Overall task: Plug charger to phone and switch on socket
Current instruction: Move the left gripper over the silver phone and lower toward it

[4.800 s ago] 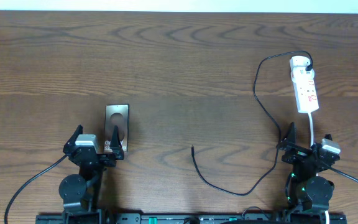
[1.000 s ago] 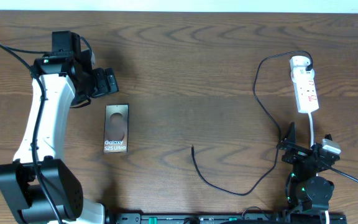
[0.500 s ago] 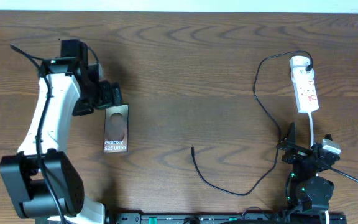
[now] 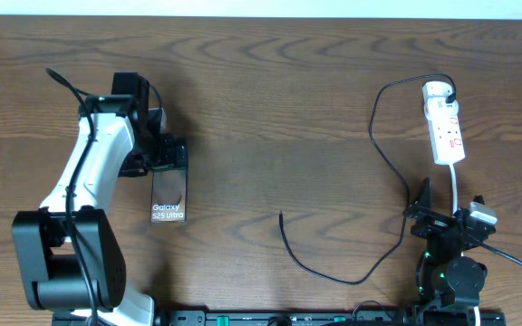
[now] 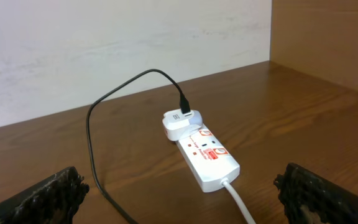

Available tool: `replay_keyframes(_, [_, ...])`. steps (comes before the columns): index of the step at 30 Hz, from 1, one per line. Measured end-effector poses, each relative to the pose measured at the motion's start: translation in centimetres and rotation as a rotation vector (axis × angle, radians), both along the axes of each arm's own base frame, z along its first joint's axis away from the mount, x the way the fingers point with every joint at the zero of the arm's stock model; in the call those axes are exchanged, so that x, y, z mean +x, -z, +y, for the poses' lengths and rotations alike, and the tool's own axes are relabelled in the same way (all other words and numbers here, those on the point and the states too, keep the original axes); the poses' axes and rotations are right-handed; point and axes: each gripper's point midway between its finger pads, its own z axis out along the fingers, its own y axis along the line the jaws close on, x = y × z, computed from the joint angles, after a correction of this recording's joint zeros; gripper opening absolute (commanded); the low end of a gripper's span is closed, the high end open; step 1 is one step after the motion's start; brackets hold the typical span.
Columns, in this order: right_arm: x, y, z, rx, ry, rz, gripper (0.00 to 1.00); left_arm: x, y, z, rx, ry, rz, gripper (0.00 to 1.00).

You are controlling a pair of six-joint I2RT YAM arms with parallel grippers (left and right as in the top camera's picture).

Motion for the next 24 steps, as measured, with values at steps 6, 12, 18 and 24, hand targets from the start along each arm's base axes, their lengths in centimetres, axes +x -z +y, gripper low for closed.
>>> replay_keyframes(6, [0.0,0.0,0.0,0.0,0.0,0.0,0.99,-1.0,2.5,0.0,0.001,0.0,0.012,0.98])
replay_keyframes(12, [0.0,0.0,0.0,0.0,0.0,0.0,0.99,-2.1,4.5,0.0,0.002,0.0,0.027,0.98])
replay_keyframes(18, [0.0,0.0,0.0,0.0,0.0,0.0,0.99,-2.2,4.9,0.0,0.002,0.0,0.023,0.98])
replay_keyframes(24, [0.0,0.0,0.0,0.0,0.0,0.0,0.99,-1.9,4.9,0.1,0.006,0.001,0.013,0.98])
